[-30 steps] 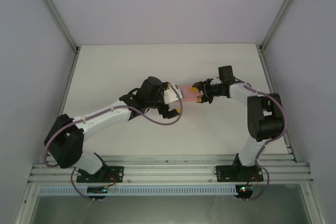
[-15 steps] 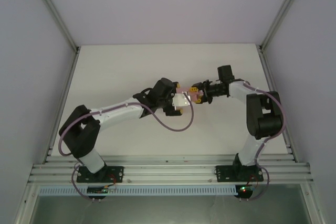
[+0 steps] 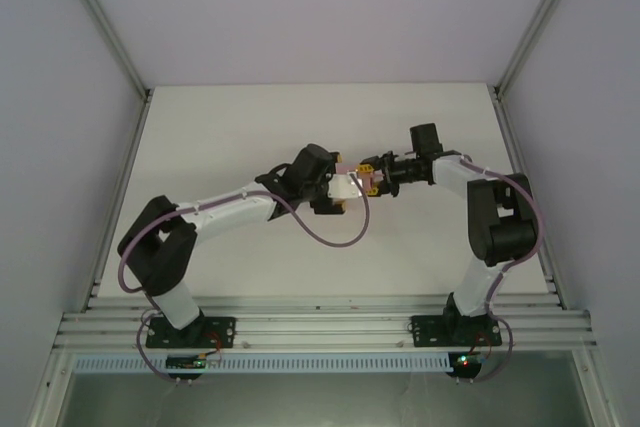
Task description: Assemble paper box
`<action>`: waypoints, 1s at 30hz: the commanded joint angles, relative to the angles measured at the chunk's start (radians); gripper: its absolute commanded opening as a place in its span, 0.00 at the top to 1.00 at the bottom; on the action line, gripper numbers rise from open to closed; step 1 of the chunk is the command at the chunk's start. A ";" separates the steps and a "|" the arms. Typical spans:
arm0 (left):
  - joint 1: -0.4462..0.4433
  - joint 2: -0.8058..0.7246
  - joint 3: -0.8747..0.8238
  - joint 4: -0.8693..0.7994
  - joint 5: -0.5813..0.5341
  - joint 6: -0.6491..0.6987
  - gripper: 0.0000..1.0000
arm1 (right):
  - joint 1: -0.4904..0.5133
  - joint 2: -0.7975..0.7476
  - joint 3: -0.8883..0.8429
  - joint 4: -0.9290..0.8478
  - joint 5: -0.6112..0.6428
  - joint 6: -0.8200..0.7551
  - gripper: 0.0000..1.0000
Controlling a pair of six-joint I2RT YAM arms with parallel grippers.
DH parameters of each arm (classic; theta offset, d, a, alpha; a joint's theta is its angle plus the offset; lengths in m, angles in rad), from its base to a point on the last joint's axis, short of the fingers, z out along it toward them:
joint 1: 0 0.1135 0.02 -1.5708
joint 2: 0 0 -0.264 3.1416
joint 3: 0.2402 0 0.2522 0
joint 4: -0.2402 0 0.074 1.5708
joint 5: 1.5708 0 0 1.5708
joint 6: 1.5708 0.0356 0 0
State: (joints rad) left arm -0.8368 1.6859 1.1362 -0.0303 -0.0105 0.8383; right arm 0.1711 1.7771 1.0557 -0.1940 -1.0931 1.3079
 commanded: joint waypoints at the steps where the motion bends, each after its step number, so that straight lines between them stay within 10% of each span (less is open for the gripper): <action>1: 0.023 -0.013 0.030 0.016 0.026 0.012 0.05 | 0.009 -0.013 -0.012 0.028 -0.043 0.039 0.80; 9: 0.018 -0.009 0.029 0.015 0.041 0.003 0.11 | 0.014 -0.002 -0.024 0.090 -0.065 0.091 0.80; 20: 0.012 -0.053 0.040 -0.024 0.037 0.038 0.48 | 0.008 0.001 -0.014 0.031 -0.041 0.039 0.69; 26: 0.012 -0.067 0.035 -0.040 0.038 0.042 0.60 | 0.014 -0.045 -0.028 0.057 -0.018 0.070 0.56; 30: 0.012 -0.078 0.054 -0.123 0.039 0.055 0.70 | 0.010 -0.068 -0.027 0.019 0.018 0.043 0.22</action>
State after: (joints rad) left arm -0.8265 1.6554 1.1385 -0.0834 0.0174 0.8753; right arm 0.1757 1.7535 1.0359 -0.1368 -1.1011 1.3758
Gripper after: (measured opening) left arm 0.402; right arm 0.728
